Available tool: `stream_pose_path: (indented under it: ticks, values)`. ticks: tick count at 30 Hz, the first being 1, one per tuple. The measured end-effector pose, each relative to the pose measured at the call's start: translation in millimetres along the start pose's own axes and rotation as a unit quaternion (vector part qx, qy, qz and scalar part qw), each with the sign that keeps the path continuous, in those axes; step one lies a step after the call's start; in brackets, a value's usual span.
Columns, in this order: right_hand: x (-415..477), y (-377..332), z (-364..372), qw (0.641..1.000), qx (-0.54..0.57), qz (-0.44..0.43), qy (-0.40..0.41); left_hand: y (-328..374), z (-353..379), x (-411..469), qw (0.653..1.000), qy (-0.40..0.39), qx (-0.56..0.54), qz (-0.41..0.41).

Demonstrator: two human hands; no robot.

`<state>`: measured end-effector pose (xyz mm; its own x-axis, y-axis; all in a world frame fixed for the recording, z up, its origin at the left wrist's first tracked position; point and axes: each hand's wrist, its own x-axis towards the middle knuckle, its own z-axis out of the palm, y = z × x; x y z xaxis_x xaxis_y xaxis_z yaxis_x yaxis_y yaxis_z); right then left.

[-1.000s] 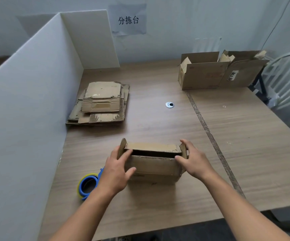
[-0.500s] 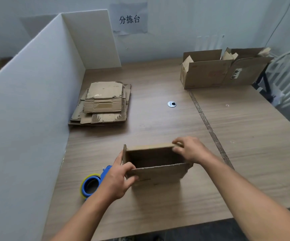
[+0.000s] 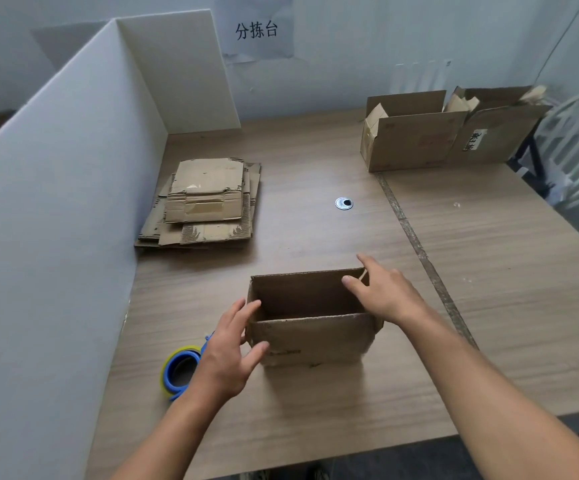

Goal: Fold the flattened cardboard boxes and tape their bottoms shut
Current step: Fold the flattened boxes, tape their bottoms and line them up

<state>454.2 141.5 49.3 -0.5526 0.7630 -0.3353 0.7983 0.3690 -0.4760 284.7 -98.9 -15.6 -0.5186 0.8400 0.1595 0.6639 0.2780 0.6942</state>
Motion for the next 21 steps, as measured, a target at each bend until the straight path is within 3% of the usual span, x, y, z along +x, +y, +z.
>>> stream_pose_path:
  ticks: [3,7,10,14,21]
  values:
    - [-18,1,2,0.999,0.022,-0.031,0.000,-2,0,0,1.000,-0.001,-0.018,-0.007]
    - [-30,13,10,0.967,0.252,-0.026,0.016,-10,1,0,1.000,0.007,-0.007,-0.021]
    - [-21,35,23,0.945,0.326,-0.008,0.016,-9,2,-1,0.999,-0.036,-0.025,0.012]
    - [-17,47,29,0.938,0.347,-0.007,0.006,-8,0,3,0.996,-0.074,-0.028,0.042]
    - [-12,30,28,0.960,0.276,-0.007,0.039,-9,-5,1,0.991,-0.114,-0.019,0.065]
